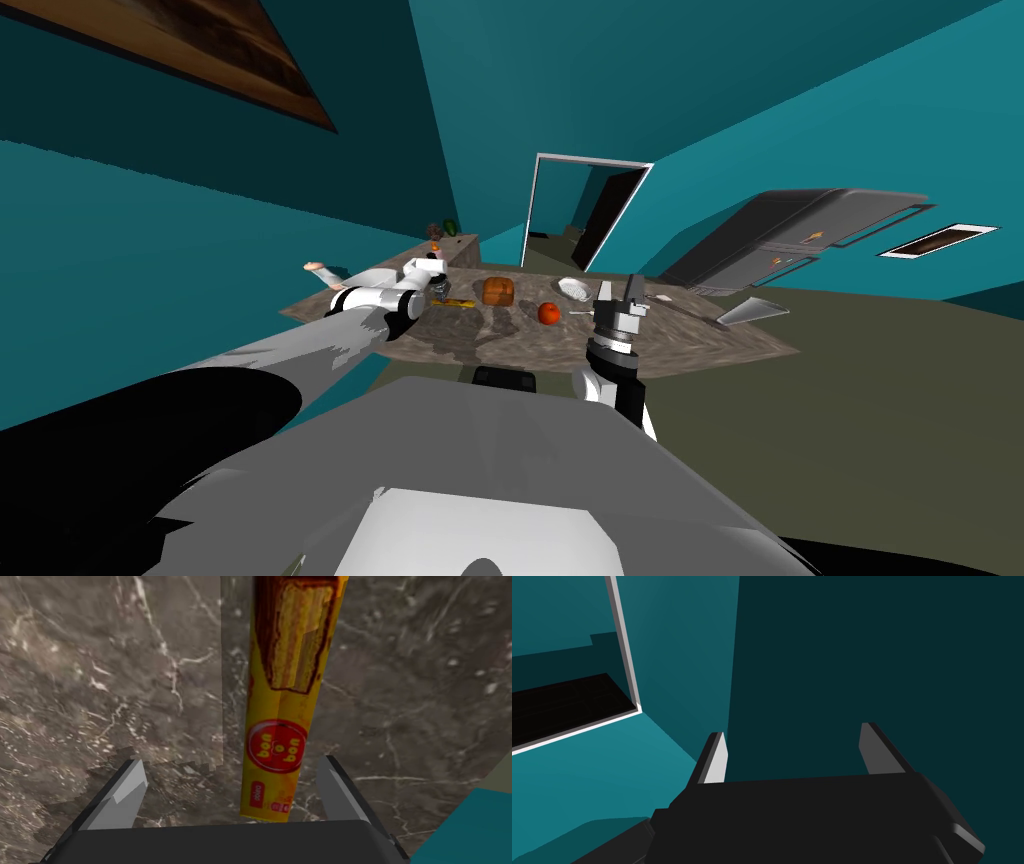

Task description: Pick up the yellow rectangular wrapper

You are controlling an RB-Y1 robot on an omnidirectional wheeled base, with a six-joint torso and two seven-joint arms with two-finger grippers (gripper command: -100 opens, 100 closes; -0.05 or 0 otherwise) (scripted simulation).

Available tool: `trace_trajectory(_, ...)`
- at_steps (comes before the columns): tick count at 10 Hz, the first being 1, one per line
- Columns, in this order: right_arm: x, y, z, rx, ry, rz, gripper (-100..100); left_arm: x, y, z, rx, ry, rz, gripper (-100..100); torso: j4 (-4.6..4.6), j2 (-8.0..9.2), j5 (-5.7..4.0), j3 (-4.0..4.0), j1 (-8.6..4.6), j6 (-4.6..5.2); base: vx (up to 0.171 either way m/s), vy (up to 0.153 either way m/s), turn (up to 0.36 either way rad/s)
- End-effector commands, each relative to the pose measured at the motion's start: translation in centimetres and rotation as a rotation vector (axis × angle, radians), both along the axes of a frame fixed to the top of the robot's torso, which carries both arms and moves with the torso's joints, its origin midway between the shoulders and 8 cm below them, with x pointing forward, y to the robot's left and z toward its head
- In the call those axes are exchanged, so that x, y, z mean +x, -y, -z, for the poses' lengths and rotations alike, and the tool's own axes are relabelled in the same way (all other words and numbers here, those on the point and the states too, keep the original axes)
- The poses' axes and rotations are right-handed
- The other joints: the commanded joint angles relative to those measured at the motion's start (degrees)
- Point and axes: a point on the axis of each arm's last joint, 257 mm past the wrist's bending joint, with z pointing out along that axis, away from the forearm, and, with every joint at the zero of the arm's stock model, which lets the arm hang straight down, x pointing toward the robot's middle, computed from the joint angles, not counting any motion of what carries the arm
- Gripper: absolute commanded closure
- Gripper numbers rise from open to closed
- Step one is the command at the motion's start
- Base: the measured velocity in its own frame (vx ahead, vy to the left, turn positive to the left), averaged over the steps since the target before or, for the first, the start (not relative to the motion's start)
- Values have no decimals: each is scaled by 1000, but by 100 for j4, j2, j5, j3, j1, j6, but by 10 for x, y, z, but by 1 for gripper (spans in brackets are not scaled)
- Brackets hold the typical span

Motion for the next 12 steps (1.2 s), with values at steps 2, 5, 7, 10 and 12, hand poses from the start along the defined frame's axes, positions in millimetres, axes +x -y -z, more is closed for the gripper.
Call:
trace_trajectory(2,0,0,0,0,0,0,0,-14,3,7,-26,-53,-10,-100,-1,-2,-1,-1,-6,1,21,-39,-28)
trace_trajectory(5,0,0,0,0,0,0,0,-24,7,12,-44,-88,-16,-100,0,1,1,0,3,0,10,-15,-17)
trace_trajectory(7,0,0,0,0,0,0,0,-31,9,16,-59,-114,-20,-100,0,-1,0,-1,1,0,17,-20,-20)
trace_trajectory(10,0,0,0,0,0,0,0,-30,10,17,-56,-111,-16,-100,1,4,2,2,9,-1,5,-2,7)
trace_trajectory(12,0,0,0,0,0,0,0,-30,12,22,-58,-107,-12,-100,0,0,3,0,11,-1,19,0,27)
